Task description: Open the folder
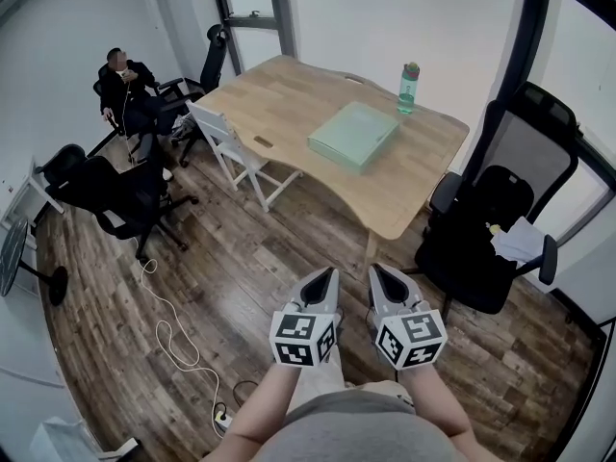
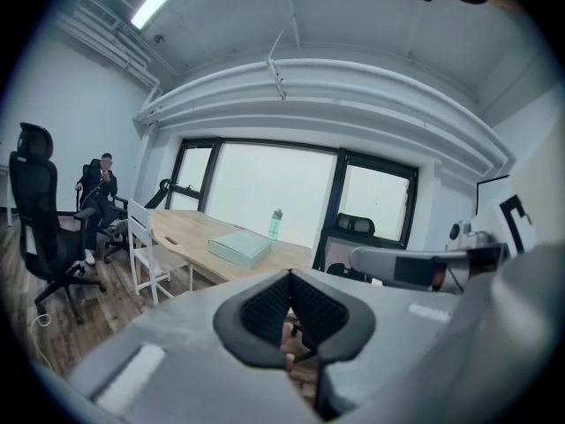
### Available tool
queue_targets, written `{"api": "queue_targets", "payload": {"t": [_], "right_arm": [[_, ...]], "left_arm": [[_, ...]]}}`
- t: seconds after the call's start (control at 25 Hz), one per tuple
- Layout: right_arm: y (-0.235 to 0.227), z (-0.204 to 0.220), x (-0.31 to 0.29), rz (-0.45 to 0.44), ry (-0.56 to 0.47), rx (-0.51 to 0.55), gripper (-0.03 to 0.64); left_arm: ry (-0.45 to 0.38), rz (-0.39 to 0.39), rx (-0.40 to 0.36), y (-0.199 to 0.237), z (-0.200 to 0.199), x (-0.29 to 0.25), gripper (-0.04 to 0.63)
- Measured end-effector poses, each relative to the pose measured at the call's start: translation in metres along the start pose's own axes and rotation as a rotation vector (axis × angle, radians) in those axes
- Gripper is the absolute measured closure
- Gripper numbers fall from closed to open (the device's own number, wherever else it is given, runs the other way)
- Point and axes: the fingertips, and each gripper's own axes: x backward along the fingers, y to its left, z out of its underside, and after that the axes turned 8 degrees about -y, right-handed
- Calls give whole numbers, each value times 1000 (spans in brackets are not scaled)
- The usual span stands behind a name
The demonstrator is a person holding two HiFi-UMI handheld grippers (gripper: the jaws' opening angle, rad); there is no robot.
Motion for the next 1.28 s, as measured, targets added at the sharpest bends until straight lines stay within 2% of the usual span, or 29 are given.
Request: {"api": "queue_targets", "payload": {"t": [0.28, 0.8, 1.28], "right_arm": [[-12, 2, -58, 16, 10, 1, 617], [-35, 5, -192, 87, 42, -4, 617], [-82, -9, -273, 202, 38, 16, 617]], "left_arm": [[6, 12, 4, 41, -10, -43, 595], [63, 39, 13, 147, -35, -133, 595], [87, 141, 8, 200, -60, -222, 595]]}}
